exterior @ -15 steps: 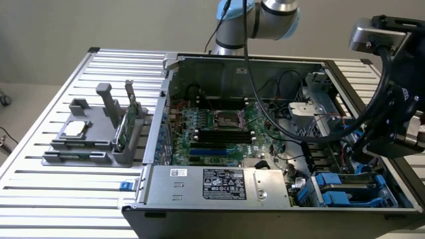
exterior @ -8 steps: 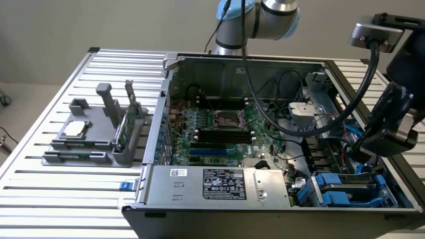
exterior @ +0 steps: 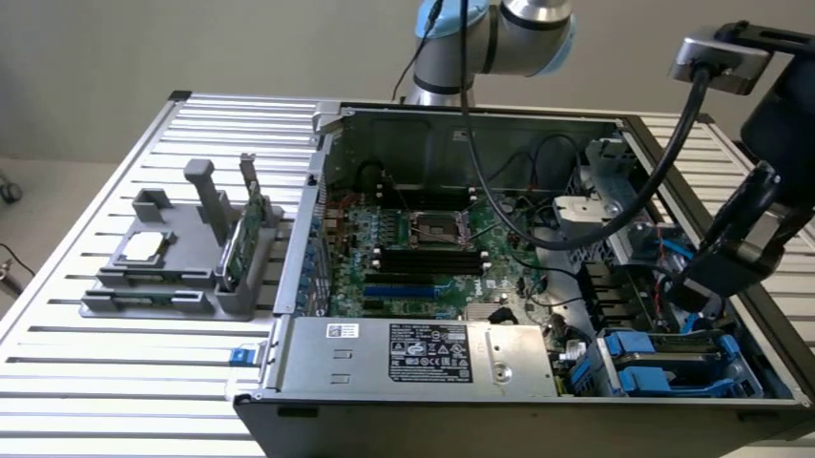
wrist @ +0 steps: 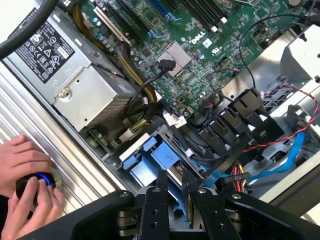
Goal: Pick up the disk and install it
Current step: 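Insert the disk into the insertion slot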
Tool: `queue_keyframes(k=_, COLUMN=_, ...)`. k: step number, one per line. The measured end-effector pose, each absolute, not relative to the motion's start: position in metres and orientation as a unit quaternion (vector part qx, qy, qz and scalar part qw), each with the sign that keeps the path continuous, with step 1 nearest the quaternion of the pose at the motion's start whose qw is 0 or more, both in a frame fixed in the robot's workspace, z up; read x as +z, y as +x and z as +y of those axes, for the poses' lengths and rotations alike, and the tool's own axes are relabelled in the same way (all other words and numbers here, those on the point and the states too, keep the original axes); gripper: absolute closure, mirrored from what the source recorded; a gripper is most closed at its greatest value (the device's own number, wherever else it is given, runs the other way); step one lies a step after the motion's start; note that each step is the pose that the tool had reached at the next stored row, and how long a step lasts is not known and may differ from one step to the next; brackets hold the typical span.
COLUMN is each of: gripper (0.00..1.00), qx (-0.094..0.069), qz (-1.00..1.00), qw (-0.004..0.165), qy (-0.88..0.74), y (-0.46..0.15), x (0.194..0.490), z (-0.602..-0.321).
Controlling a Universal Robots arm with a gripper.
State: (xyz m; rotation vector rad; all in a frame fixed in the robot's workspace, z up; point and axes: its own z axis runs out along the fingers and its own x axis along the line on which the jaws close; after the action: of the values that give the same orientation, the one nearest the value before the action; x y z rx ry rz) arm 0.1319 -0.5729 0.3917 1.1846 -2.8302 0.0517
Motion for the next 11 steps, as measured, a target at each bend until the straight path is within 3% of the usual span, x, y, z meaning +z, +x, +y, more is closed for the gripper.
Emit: queue_keyframes(k=11, gripper=0.74, qx=0.013, qz=-0.955, qw=0.038, qy=0.293, y=0.1319, x=0.3917, z=-0.5729)
